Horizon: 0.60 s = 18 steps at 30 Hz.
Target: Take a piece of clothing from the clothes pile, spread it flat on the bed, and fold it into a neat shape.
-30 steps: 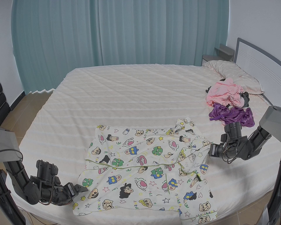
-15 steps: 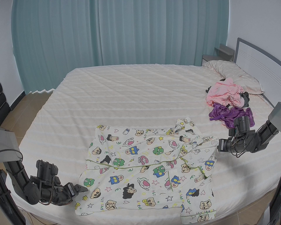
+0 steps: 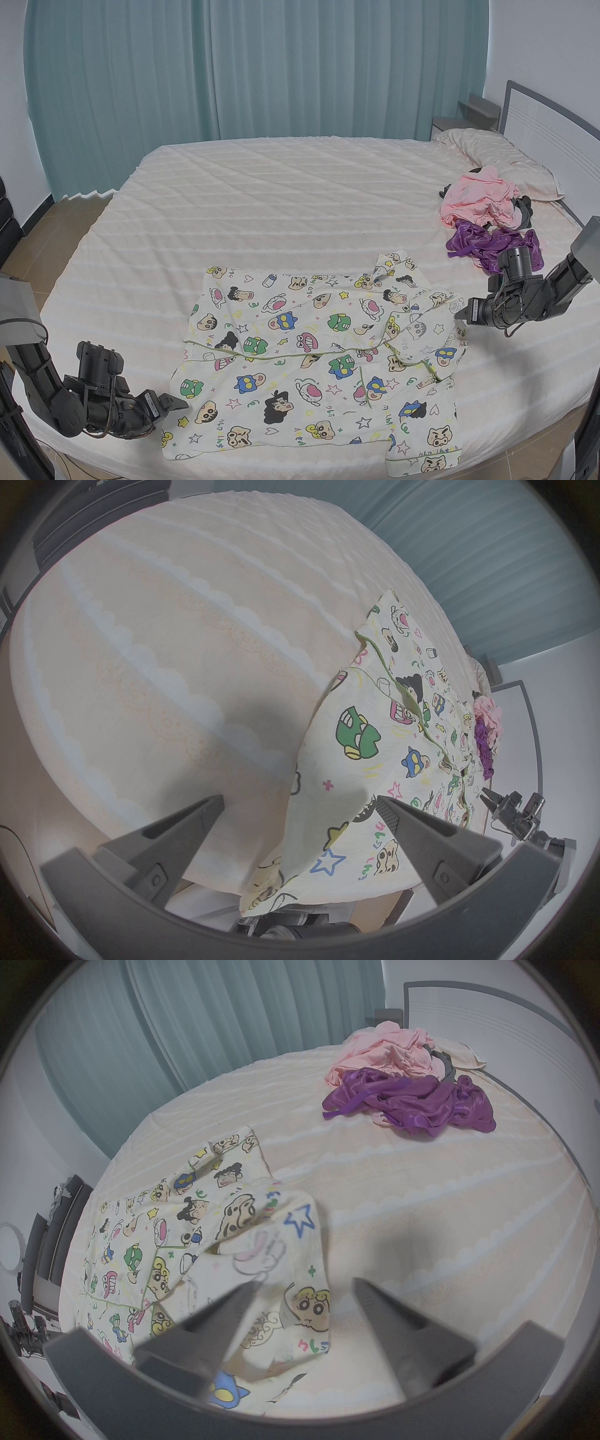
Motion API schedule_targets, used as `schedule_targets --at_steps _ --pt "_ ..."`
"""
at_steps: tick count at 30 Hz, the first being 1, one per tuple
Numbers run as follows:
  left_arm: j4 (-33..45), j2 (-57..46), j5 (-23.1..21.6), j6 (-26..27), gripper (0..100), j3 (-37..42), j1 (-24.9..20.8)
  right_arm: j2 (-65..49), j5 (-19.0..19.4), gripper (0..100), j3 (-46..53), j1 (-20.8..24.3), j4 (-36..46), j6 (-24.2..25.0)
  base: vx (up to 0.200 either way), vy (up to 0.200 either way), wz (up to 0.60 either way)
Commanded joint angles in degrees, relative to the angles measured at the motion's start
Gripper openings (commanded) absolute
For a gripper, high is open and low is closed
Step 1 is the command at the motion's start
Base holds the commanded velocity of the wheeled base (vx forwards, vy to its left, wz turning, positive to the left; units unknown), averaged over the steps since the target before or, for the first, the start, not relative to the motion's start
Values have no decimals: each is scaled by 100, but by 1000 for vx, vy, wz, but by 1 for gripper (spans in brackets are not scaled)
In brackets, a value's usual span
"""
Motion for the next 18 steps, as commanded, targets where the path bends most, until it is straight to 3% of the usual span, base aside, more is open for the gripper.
schedule_targets --at_steps 1,9,18 --pt "-3 -31 -1 7 100 2 1 118 13 100 52 -51 -7 14 0 0 0" --pt "-759 -321 -10 33 100 354 10 -304 13 100 606 -25 -78 594 0 0 0" --pt "-1040 -268 -37 534 100 653 -8 -902 -40 100 1344 230 -78 1491 0 0 0"
